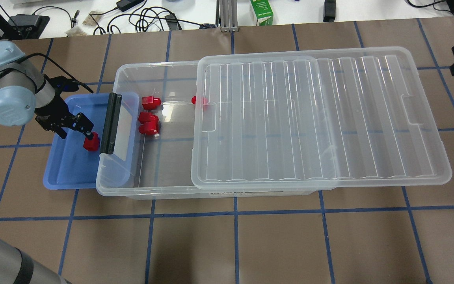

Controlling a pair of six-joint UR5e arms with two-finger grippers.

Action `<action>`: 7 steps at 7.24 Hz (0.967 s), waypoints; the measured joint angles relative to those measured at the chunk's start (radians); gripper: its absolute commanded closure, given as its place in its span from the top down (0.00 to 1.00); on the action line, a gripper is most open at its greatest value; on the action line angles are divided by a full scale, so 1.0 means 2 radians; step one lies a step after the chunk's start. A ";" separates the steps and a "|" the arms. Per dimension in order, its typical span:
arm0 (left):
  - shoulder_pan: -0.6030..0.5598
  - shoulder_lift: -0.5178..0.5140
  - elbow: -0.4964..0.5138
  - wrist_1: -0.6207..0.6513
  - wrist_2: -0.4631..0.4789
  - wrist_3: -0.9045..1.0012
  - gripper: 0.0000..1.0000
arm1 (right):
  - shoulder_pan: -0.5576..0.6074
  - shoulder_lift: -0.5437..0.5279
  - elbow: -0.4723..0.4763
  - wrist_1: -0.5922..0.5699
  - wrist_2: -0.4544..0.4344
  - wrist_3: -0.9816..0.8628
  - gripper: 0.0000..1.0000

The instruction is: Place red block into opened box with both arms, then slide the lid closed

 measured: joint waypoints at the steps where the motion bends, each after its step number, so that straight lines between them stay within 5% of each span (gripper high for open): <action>1: -0.001 -0.008 0.000 0.002 -0.001 0.000 1.00 | 0.041 0.006 -0.006 -0.001 0.000 0.046 1.00; 2: -0.002 -0.014 0.000 0.003 -0.002 0.000 0.94 | 0.087 0.014 -0.009 -0.003 0.000 0.101 1.00; 3: -0.002 -0.019 0.000 0.003 -0.005 -0.001 0.76 | 0.129 0.022 -0.011 -0.009 -0.001 0.151 1.00; 5: -0.002 -0.028 0.000 0.003 -0.012 -0.001 0.00 | 0.178 0.035 -0.009 -0.019 -0.001 0.205 1.00; 7: -0.002 -0.032 0.001 0.004 -0.014 -0.001 0.00 | 0.188 0.041 -0.008 -0.021 0.001 0.220 1.00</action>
